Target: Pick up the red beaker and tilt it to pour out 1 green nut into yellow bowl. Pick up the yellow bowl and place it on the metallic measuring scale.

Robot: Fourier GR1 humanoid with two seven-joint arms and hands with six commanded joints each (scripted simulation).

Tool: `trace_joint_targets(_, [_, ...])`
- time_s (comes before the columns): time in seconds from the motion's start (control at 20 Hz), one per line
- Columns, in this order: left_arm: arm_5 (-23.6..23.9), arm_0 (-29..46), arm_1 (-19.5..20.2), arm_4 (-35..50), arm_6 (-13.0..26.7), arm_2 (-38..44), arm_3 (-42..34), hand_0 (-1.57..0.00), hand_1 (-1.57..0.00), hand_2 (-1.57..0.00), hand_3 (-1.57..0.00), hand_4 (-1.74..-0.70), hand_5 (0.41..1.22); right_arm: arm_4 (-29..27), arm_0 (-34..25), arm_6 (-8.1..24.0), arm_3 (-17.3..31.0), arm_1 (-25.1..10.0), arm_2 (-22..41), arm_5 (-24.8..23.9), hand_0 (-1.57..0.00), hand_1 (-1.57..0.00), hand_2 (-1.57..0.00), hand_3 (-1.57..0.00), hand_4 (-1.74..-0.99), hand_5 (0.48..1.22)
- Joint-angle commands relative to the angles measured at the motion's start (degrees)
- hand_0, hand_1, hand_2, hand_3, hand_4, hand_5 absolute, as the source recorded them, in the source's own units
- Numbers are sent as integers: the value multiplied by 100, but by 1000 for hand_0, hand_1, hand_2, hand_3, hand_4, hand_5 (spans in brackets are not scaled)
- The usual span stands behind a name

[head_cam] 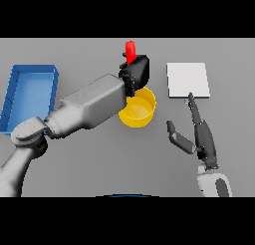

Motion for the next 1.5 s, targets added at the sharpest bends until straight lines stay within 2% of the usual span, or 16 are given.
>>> trace_joint_targets(0.0, [28, -81, -6, -45, -43, -29, 21, -1571, -1571, -1571, -1571, -1728, 1221, 64, 2, 16, -49, 2, 22, -41, 1, 1, 1, 1, -1041, 683])
trace_joint_targets(0.05, [-57, -182, -15, -27, -117, 2, 62, -1571, -1571, -1571, -1571, -1728, 1221, 82, 1, 46, -3, 24, 45, -35, 1, 1, 1, 1, -1035, 685])
trace_joint_targets(0.15, [344, -421, 66, 67, -228, 224, 300, -1571, -1571, -1571, -1571, -1726, 1221, 109, -54, 133, 32, 46, 52, -56, 1, 1, 1, 1, -1035, 684])
trace_joint_targets(0.2, [327, -600, 111, 127, -289, 347, 366, -1571, -1571, -1571, -1571, -1726, 1221, 74, 22, 46, -51, 30, 57, -26, 1, 1, 1, 1, -1035, 685])
trace_joint_targets(0.35, [394, -987, 247, 338, -280, 762, 662, -1571, -1571, -1571, -1571, -1728, 1221, 174, -12, 74, 1, -32, 20, -105, 1, 1, 1, 1, -1023, 682])
trace_joint_targets(0.4, [362, -1167, 330, 475, -260, 989, 794, -1571, -1571, -1571, -1263, -1731, 1221, 196, -23, 85, -26, -7, 49, -116, 1, 1, 1, 1, -1024, 681])
trace_joint_targets(0.45, [385, -1284, 434, 573, -275, 1151, 905, -1571, -1571, -1571, -1023, -1733, 1221, 170, -69, 148, -18, 2, 47, -93, 1, 1, 1, 1, -1028, 680])
trace_joint_targets(0.5, [573, -1312, 573, 746, -305, 1398, 1019, -1571, -1571, -1571, -1132, -1731, 1221, 170, -77, 140, -22, -39, 18, -98, 1, 1, 1, 1, -1018, 680])
trace_joint_targets(0.6, [496, -1485, 699, 1169, -234, 1952, 1391, -1571, -1571, -1571, -1290, -1729, 1221, 110, 31, 80, -129, 13, 68, -58, 1, 1, 1, 1, -1001, 683])
trace_joint_targets(0.65, [426, -1548, 742, 1385, 34, 2261, 1565, -1571, -1571, -1571, -1346, -1731, 1221, 87, -18, 149, -93, 5, 33, -57, 1, 1, 1, 1, -996, 681])
trace_joint_targets(0.75, [460, -1673, 977, 1888, 266, 2905, 1842, -1571, -1571, -1571, -1427, -1735, 1221, 145, -64, 107, -36, 22, 66, -87, 1, 1, 1, 1, -990, 672])
trace_joint_targets(0.95, [859, -1474, 1563, 2830, 926, 4015, 2214, -1571, -1571, -1571, -1454, -1738, 1221, -39, -110, 66, 88, 107, 34, -30, 1, 1, 1, 1, -1004, 668])
trace_joint_targets(1.1, [1364, -934, 2064, 3541, 1185, 4695, 2218, -1571, -1571, -1571, -1435, -1740, 1221, -129, -185, 75, 211, 121, -11, -6, 1, 1, 1, 1, -1012, 659])
trace_joint_targets(1.2, [1587, -584, 2346, 3905, 1595, 5045, 2180, -1571, -1571, -1571, -1412, -1740, 1221, -15, -240, 88, 211, 62, 6, -45, 1, 1, 1, 1, -1034, 655])
trace_joint_targets(1.3, [1803, -183, 2503, 4386, 1863, 5454, 2036, -1571, -1571, -1571, -1426, -1740, 1221, 4, -196, 60, 176, 40, 16, -49, 1, 1, 1, 1, -1050, 653])
trace_joint_targets(1.45, [2219, 616, 2565, 5047, 2112, 5919, 1606, -1571, -1571, -1571, -1459, -1741, 1221, 105, -174, 179, 101, 55, 81, -80, 1, 1, 1, 1, -1048, 652])
